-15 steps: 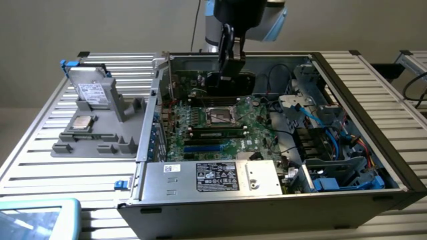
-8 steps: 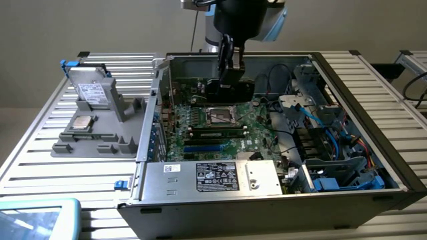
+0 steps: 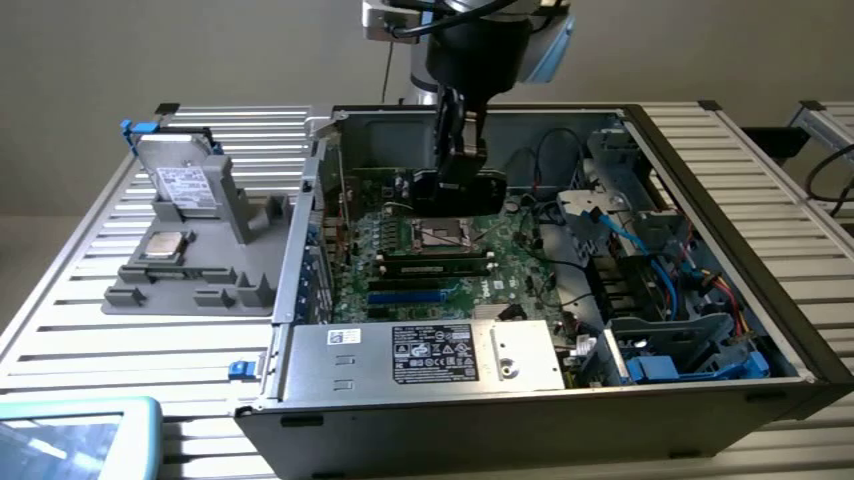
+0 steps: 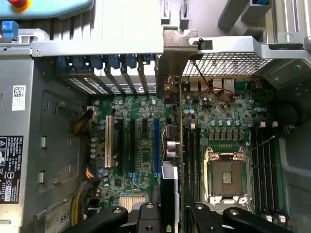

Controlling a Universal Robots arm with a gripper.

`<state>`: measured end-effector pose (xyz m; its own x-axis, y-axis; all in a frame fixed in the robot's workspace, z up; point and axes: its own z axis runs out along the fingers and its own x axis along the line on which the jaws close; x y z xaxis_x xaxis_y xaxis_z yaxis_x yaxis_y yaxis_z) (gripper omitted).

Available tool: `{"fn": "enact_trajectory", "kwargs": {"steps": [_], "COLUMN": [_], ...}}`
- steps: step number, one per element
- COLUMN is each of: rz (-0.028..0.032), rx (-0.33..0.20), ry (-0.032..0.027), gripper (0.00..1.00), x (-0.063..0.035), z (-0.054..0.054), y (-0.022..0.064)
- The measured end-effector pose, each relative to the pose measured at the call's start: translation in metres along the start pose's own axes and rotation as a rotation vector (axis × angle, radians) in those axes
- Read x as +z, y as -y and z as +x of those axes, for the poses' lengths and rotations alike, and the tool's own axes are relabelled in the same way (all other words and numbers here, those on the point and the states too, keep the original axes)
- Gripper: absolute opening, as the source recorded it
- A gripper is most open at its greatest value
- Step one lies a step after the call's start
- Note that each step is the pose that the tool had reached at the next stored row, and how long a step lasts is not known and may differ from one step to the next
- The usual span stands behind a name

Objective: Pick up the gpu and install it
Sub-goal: 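Insert the gpu into the slot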

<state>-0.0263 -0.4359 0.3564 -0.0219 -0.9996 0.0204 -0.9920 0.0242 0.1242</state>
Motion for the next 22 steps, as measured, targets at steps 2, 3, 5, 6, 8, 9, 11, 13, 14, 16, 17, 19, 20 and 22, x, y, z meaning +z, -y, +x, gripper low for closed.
{"fn": "enact_trajectory", "kwargs": {"steps": [2,3,5,6,8,9,11,13,14,16,17,19,20,22], "rz": [-0.0001,-0.0007,-0.0015,-0.0022,-0.0036,-0.0039,-0.0043,-0.0045,-0.0044,-0.0044,-0.0042,-0.0039,-0.0037,-0.0036], "rx": [0.0,0.0,0.0,0.0,0.0,0.0,0.0,0.0,0.0,0.0,-0.001,-0.001,-0.002,-0.002], "ry": [0.0,0.0001,0.0002,0.0,-0.0001,0.0,-0.0001,-0.0002,0.0,-0.0001,-0.0002,-0.0002,-0.0001,0.0], "gripper": [0.27,0.27,0.27,0.27,0.27,0.27,0.27,0.27,0.27,0.27,0.27,0.27,0.27,0.27], "x": [0.0032,0.005,0.0086,0.0103,0.014,0.0154,0.0174,0.0183,0.0191,0.0217,0.0232,0.0269,0.0289,0.0326], "z": [0.0,0.0,0.0,0.0,0.0,0.0,0.0,0.001,0.001,0.001,0.002,0.005,0.006,0.009], "y": [0.0004,0.0006,0.0009,0.001,0.001,0.0008,0.0005,-0.0001,-0.0006,-0.0021,-0.0031,-0.0052,-0.0054,-0.005]}}
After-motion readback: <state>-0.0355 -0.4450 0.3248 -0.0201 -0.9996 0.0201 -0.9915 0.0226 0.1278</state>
